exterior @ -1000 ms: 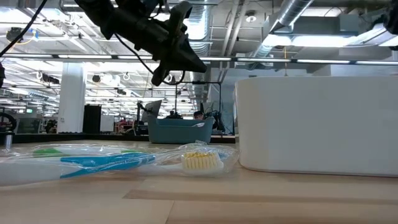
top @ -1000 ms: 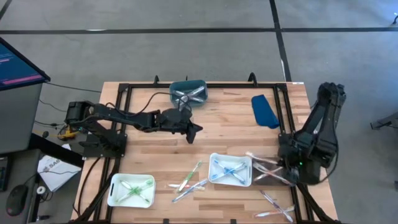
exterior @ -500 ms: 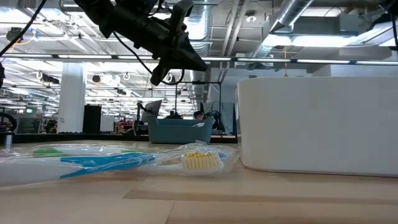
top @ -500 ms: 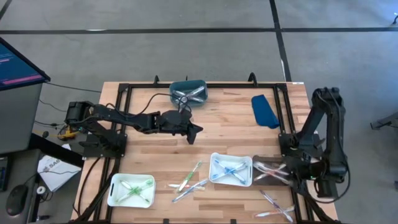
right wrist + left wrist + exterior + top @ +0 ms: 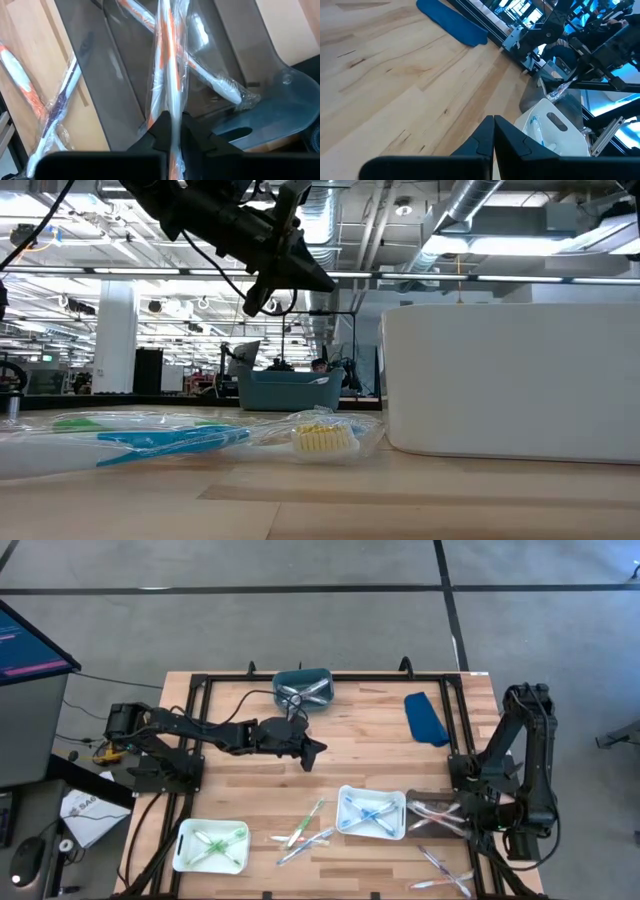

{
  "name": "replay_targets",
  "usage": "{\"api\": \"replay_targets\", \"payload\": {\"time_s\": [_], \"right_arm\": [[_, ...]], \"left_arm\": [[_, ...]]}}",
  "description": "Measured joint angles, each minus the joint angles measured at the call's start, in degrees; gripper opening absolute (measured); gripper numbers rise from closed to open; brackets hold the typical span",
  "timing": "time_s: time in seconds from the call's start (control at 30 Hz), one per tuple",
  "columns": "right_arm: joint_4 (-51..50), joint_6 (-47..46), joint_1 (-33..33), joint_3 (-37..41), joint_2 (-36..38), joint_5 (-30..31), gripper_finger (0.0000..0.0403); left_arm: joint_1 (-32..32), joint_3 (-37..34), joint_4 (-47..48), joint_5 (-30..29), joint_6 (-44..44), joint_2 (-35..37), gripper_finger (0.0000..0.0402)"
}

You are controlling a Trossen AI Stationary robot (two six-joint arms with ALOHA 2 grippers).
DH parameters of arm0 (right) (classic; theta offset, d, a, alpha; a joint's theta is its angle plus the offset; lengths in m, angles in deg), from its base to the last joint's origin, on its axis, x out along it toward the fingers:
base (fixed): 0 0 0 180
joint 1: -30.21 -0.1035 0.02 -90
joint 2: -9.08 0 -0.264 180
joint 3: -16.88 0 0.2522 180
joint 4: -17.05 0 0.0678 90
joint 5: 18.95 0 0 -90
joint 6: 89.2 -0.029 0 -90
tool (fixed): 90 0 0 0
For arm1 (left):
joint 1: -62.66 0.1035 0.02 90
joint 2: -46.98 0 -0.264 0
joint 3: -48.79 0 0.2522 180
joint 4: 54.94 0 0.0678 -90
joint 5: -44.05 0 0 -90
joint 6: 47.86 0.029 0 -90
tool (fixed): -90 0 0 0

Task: Pick & Place Toothbrushes
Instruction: Put the orange toothbrush into the black bin

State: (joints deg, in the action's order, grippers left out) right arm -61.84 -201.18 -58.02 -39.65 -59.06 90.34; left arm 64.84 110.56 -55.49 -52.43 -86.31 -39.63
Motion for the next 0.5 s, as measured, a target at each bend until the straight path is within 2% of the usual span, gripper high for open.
{"api": "replay_targets", "payload": {"time_s": [0.5], "right_arm": [[-1.7,1.6,4.0,0.0,0.0,0.1,0.0126]], "left_arm": [[-1.7,0.0,-0.2,-0.8,0.0,0.0,0.0002]]}}
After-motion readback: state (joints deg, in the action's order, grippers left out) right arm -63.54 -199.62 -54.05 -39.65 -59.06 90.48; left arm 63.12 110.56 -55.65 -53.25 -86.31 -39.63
